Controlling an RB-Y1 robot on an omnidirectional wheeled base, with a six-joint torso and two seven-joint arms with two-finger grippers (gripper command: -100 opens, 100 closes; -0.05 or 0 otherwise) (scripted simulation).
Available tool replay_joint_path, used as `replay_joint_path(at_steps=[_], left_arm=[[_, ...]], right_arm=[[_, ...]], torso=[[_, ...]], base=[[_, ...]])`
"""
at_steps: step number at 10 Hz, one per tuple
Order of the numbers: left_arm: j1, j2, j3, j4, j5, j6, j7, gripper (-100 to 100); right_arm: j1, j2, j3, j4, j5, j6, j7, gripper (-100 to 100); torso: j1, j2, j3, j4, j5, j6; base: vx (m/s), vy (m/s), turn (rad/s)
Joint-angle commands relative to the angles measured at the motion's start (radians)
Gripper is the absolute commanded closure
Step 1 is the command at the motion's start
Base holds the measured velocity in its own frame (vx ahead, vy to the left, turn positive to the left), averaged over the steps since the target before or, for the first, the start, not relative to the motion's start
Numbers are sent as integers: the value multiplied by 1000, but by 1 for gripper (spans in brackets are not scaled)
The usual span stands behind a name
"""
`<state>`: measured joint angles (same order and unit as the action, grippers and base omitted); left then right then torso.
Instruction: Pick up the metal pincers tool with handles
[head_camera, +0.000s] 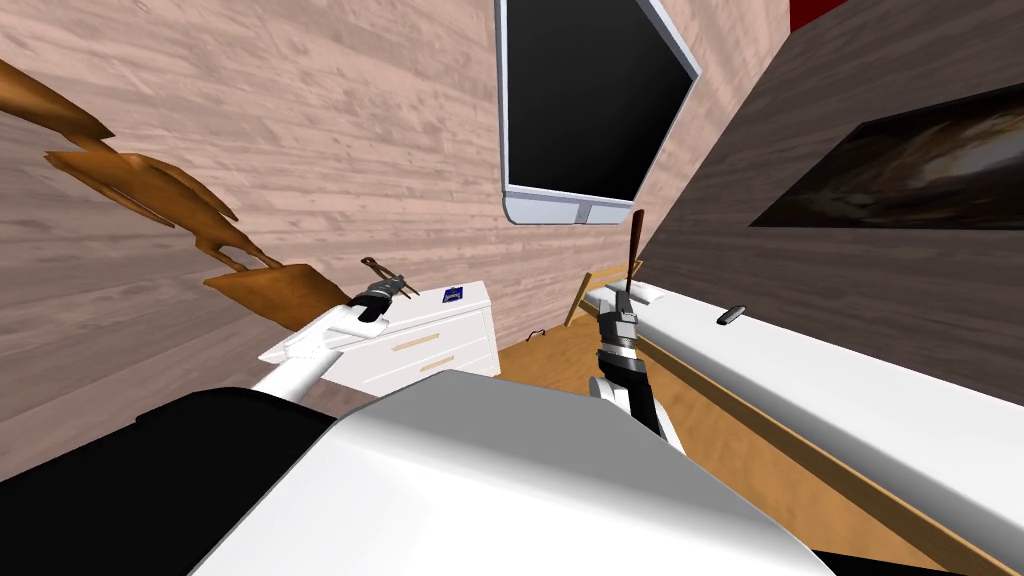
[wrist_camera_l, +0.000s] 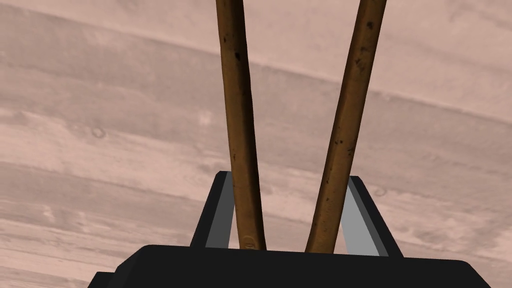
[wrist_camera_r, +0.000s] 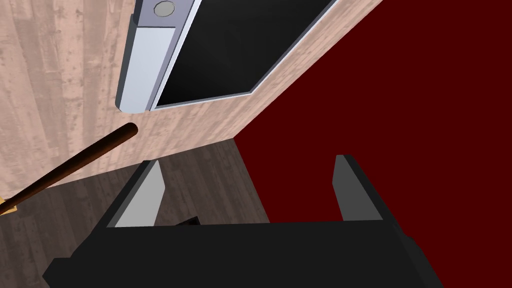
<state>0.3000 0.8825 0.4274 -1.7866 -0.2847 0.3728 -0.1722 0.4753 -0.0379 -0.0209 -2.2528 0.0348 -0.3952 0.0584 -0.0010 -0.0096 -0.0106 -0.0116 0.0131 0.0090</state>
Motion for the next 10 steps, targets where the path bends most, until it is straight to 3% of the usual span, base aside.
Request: replay_joint_path(at_steps=[1,3,4,5,8,9,10], left_arm=[[50,1,37,-50,32,25,-3,100],[107,1,37,-104,32,25,-3,100],[110,1,37,-130,32,25,-3,100],[146,-2,77,-155,65,51,-5,100],[223,-2,77,-253,65,51,-5,100],[210,-1,78,-234,66,56,-5,100],[212,-1,77,-238,66,54,-5,0]], right_arm=[[0,0,0,0,0,0,0,0],[0,0,0,0,0,0,0,0],[0,0,0,0,0,0,0,0],[0,0,0,0,0,0,0,0],[0,0,0,0,0,0,0,0],[0,0,0,0,0,0,0,0],[0,0,0,0,0,0,0,0]], torso=[[0,0,0,0,0,0],[1,-5,-2,-1,0,-1],[0,-4,-2,-1,0,0],[-1,-2,-1,-1,0,1],[0,-4,-2,-1,0,0],[-1,-1,-1,0,0,1],[0,0,0,0,0,0]], base=[[69,18,63],[88,-3,36],[14,-7,-7],[92,-4,40],[58,5,22],[0,0,0],[0,0,0]])
